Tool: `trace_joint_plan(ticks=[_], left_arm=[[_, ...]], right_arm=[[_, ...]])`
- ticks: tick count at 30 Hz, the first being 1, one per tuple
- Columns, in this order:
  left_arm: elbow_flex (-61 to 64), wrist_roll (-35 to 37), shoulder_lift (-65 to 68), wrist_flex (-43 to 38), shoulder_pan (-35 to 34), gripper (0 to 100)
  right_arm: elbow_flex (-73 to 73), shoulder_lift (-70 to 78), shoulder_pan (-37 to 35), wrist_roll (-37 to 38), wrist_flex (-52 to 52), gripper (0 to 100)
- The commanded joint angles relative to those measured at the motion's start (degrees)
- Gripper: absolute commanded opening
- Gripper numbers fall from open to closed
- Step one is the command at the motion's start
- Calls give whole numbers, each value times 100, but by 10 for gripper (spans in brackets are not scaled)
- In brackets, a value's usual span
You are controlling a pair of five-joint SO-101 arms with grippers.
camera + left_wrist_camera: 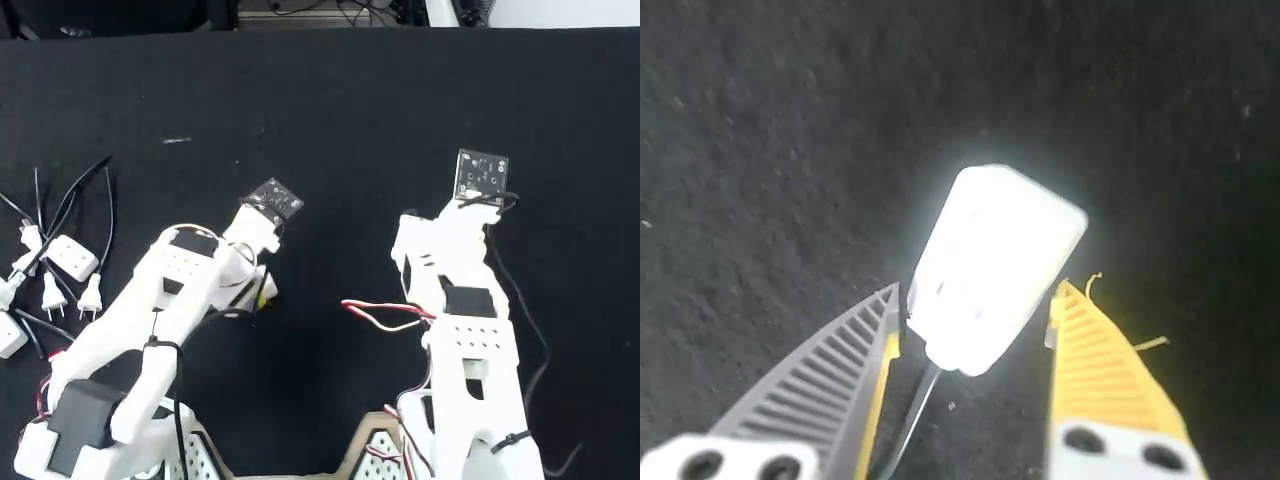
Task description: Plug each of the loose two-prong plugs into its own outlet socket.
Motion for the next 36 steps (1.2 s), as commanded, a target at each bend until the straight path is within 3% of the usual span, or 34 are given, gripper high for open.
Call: trace_joint_plan(ticks=[1,9,15,22,30,36], left_arm=[[-84,-62,-176,237,-31,238],[-884,-229,-176,932,-92,238],[-708,-255,44,404,-92,238],[-690,-229,290,387,-110,238],[-708,-220,220,281,-892,238],[-576,-229,-633,598,-1191,238]], right_arm=[[-233,-171,-132,-9,-149,262],[-233,-171,-132,-9,-149,262],[-233,-171,-114,-9,-149,262],[-233,-171,-132,-9,-149,262],[-233,-171,-132,-9,-149,262],[-233,-171,-149,-9,-149,262]])
